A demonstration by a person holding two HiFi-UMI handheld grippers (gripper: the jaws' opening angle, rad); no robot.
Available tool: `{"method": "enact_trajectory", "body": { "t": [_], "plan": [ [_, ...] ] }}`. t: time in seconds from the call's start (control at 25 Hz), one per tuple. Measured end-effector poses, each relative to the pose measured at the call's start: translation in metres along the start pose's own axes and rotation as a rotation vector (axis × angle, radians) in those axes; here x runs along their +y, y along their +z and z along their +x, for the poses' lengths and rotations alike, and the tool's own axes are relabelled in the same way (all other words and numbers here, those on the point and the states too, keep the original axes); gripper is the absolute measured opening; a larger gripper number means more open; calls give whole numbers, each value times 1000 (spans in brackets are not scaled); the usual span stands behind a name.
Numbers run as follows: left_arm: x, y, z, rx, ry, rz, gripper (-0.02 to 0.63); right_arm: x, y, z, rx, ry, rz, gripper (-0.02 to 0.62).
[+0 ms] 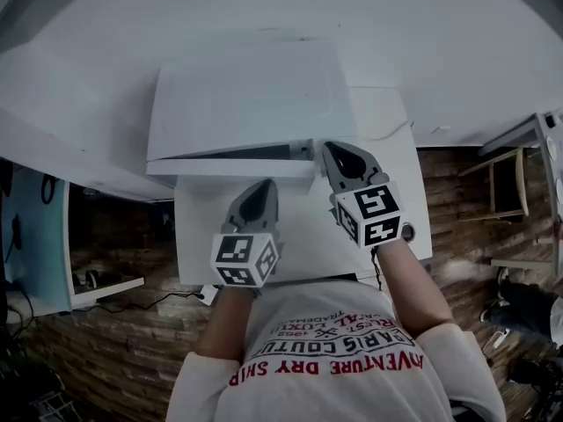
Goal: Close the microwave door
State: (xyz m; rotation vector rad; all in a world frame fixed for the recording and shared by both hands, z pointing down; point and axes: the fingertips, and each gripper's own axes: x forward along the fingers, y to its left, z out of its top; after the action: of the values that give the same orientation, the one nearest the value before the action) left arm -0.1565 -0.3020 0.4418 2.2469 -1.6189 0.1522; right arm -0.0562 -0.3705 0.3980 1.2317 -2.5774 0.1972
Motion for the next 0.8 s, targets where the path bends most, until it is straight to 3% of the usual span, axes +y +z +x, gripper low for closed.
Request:
{"method": "enact_trajectory", "body": {
  "t": [0.28,0.64,0.8],
  "plan": [
    [4,4,17,3,-48,37,-3,1,-1,2,95,-22,-38,6],
    [3,5,20,-16,-51,42,-3,-3,-2,3,189,33,93,6],
    [4,6,25,6,-51,100,-3,-3,-2,3,189,25,89,6]
  ]
}}
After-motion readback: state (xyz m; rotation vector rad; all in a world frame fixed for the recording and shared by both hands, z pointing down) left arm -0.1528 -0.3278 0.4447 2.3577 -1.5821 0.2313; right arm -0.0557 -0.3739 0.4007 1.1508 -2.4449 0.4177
